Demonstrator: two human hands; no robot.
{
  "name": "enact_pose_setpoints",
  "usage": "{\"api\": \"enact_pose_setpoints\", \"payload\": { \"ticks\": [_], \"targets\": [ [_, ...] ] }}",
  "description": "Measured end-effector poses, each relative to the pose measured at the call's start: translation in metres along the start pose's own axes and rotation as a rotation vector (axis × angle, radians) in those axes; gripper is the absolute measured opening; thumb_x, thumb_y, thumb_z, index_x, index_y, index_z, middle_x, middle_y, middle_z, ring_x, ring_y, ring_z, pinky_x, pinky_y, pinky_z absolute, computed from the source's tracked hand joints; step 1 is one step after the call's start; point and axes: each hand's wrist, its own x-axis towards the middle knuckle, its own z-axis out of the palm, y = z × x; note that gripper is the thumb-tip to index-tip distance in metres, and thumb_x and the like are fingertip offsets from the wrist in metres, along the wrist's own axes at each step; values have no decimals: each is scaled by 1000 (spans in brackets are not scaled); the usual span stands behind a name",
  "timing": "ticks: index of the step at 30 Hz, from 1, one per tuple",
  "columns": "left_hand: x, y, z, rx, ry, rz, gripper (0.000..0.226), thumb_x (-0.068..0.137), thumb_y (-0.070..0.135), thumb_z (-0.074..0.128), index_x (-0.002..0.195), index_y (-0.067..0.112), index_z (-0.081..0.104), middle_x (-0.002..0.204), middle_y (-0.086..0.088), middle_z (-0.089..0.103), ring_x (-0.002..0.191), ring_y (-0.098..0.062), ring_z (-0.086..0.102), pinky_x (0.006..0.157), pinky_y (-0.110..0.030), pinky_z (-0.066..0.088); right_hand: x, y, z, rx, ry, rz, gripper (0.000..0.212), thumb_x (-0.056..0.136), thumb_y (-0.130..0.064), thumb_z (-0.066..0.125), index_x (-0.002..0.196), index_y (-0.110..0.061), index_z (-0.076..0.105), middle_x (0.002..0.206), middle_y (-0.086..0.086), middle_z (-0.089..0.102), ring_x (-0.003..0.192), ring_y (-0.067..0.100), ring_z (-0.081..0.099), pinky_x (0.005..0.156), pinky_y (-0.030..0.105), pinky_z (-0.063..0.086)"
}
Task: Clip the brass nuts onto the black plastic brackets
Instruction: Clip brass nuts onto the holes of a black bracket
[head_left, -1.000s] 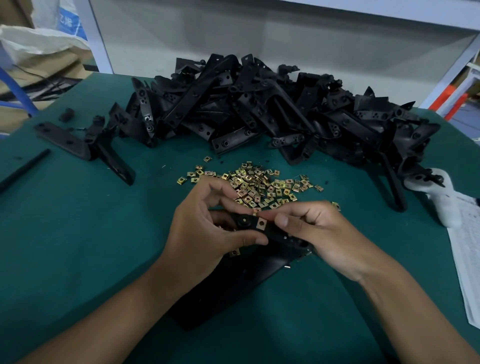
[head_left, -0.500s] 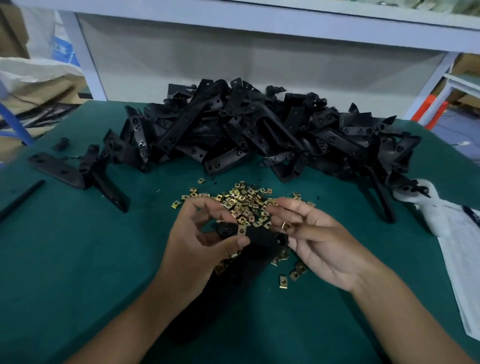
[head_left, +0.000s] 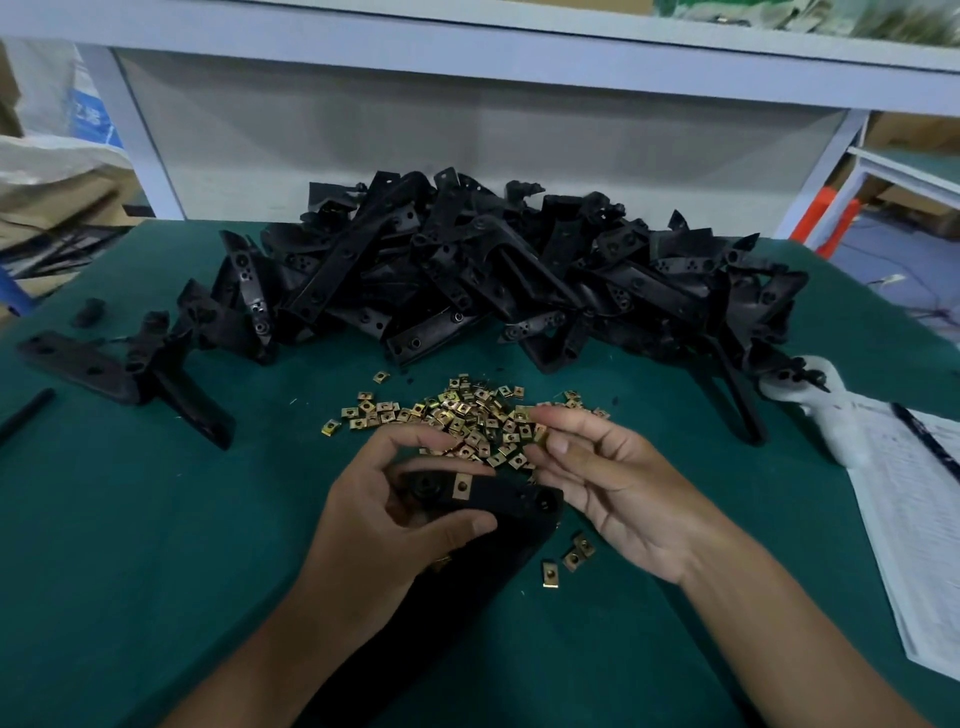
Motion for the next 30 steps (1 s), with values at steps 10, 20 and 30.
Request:
{"api": "enact_pose_setpoints", "payload": {
  "ticks": [10,20,30],
  "targets": [
    [-8,-3,7,191,-1,194,44,70,32,88,101,36,58,104,1,75,98,-19,73,79,-24,58,-6,-2,9,-195,-116,-58,16,87,-10,67,95,-18,78,74,-4,62,65,5,58,60,17,50],
    [-8,-2,6,352,20,320,44,74,31,85,106,41,56,104,10,74,97,-10,71,79,-17,55,-10,-1,11,-422,-134,-122,13,81,-14,73,81,-27,76,73,-5,69,70,8,60,65,20,46],
    [-9,-1,4,361,40,274,33,71,39,84,95,40,62,101,16,76,93,-5,73,77,-16,57,-10,-3,10,-460,-142,-158,13,84,-16,72,76,-27,73,75,-5,70,74,13,60,77,37,44]
  ]
}}
